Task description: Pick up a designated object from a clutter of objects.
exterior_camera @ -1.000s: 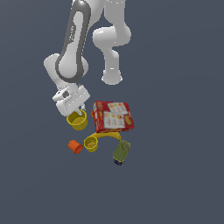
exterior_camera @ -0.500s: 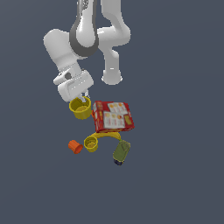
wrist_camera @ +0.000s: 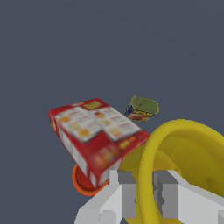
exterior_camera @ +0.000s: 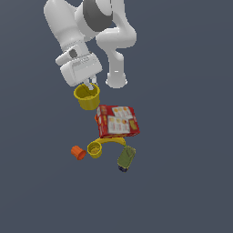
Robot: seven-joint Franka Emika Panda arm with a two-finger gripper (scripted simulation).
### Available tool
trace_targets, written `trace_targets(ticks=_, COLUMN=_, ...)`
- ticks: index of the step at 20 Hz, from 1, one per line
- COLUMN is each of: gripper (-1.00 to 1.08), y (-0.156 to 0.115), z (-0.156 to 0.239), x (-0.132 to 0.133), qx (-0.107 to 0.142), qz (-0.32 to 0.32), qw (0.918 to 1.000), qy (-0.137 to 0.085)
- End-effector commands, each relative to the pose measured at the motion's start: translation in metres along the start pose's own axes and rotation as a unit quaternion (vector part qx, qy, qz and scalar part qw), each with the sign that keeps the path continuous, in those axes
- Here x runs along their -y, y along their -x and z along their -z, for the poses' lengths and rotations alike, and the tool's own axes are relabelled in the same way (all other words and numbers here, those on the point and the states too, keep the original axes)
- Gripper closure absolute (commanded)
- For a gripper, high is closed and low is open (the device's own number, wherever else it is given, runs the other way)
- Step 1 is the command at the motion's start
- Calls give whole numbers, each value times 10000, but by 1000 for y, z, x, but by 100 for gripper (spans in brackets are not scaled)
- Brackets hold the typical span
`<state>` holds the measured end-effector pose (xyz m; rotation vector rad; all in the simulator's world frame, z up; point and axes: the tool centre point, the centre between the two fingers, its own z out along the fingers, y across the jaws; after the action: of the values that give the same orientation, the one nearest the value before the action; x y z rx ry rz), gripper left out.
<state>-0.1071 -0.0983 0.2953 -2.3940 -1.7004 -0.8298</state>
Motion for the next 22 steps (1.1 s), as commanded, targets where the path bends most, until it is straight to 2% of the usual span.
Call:
trace_targets(ticks=1, gripper=108, y=-17, z=18, x=0, qx=11, qz=5, qw=10000, qy=16)
trace_targets(ticks=14, gripper=108, y=-101, z=105, x=0, qx=-28, qz=1, qw=10000, qy=31)
trace_targets(ticks=22, gripper=108, y=-130, z=135, x=-2, qx=-37, qz=-10, qw=10000, qy=41)
